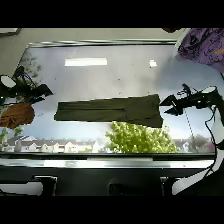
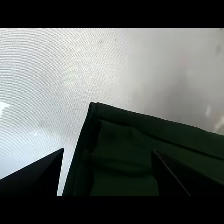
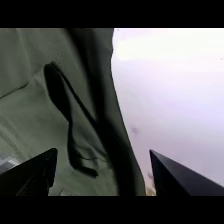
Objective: Fold the clothes and pants, and hang the long-sleeved shirts on hangers.
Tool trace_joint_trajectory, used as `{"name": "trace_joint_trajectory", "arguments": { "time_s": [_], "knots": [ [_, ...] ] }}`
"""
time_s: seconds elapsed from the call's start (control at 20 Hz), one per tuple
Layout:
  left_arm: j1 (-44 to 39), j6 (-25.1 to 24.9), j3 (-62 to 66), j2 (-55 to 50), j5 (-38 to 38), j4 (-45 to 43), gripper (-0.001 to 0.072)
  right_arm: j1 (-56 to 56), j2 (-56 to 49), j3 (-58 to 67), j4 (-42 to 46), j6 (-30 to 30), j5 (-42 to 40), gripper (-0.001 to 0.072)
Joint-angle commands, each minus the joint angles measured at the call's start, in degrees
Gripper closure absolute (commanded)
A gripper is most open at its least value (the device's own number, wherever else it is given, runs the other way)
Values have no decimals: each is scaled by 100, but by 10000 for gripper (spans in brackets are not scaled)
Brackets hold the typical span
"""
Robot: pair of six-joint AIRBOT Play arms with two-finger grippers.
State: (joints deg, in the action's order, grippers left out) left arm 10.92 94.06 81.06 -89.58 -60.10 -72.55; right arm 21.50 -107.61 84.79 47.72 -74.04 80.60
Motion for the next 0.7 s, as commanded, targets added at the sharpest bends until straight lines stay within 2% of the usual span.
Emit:
{"name": "trace_joint_trajectory", "arguments": {
  "time_s": [0.0, 0.15, 0.25, 0.3, 0.35, 0.5, 0.55, 0.6, 0.65],
  "knots": [
    [7, 11, 4, 7, -2, -13, 94, -111, -258, 7, -247, 186, 31, 52],
    [7, 55, 4, 7, -4, -13, 94, -380, -376, -4, -358, 256, 22, 54],
    [7, 55, 4, 7, -4, -13, 94, -570, -385, -4, -358, 271, -103, 82],
    [7, 55, 4, 7, -4, -13, 94, -640, -385, -4, -354, 271, -168, 211],
    [7, 55, 4, 7, -4, -13, 94, -697, -385, -4, -328, 269, -229, 276],
    [2, 52, 4, 7, -7, 33, 95, -752, -378, -2, -304, 197, -297, 613],
    [-9, 52, 2, 7, -7, 103, 132, -748, -332, 0, -273, 125, -304, 681],
    [-44, 50, 2, 2, -4, 212, 317, -737, -227, 2, -197, 2, -348, 681],
    [-107, 44, 2, -9, 13, 361, 580, -734, -55, 7, -79, -129, -411, 682]
  ]
}}
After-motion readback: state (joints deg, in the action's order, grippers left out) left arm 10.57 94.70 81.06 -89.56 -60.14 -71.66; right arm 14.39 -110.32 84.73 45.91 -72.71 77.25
